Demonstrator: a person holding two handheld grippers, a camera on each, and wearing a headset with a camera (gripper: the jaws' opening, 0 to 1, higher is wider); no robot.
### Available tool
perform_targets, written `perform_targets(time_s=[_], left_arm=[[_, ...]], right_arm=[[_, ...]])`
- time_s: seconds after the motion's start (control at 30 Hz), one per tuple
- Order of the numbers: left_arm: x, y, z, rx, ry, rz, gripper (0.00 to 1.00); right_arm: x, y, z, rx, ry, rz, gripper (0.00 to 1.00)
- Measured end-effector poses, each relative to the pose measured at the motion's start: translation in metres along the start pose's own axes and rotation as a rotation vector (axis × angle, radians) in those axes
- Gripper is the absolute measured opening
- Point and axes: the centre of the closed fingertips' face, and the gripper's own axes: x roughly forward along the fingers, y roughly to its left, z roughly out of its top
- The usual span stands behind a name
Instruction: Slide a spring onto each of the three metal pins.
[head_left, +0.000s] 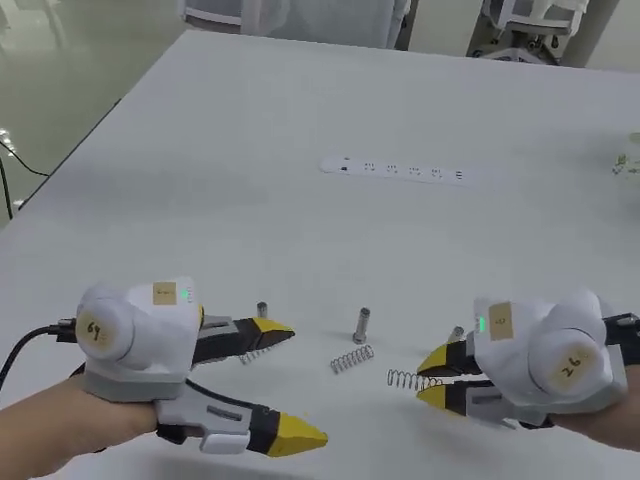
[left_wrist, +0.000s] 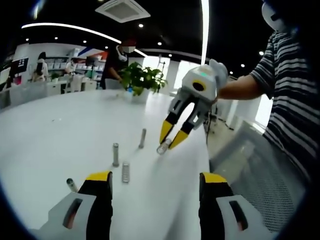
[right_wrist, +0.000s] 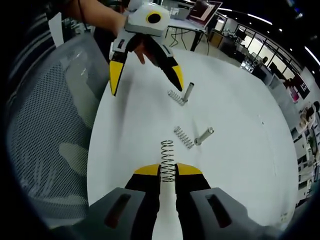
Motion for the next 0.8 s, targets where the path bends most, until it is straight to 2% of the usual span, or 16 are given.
perform_targets(time_s=[0.13, 0.2, 0.37, 0.53, 0.8], left_arm=[[0.011, -0.007, 0.002, 0.024, 0.007, -0.04, 0.61], [0.016, -0.008, 0.001, 0.032, 0.009, -0.044, 0.6], [0.026, -0.013, 0.006, 0.044, -0.017, -0.062, 0.54], [0.034, -0.016, 0.007, 0.07, -0.015, -0.084, 0.47], [0.046, -0.018, 0.012, 0.058, -0.045, -0.092, 0.36]], right_arm=[[-0.001, 0.0, 0.005, 0.001, -0.007, 0.001, 0.08], [-0.001, 0.001, 0.007, 0.004, -0.014, 0.002, 0.08], [0.0, 0.004, 0.011, -0.005, -0.018, 0.011, 0.08], [0.0, 0.006, 0.014, -0.008, -0.021, 0.018, 0.08], [-0.003, 0.007, 0.02, -0.006, -0.039, 0.021, 0.08]])
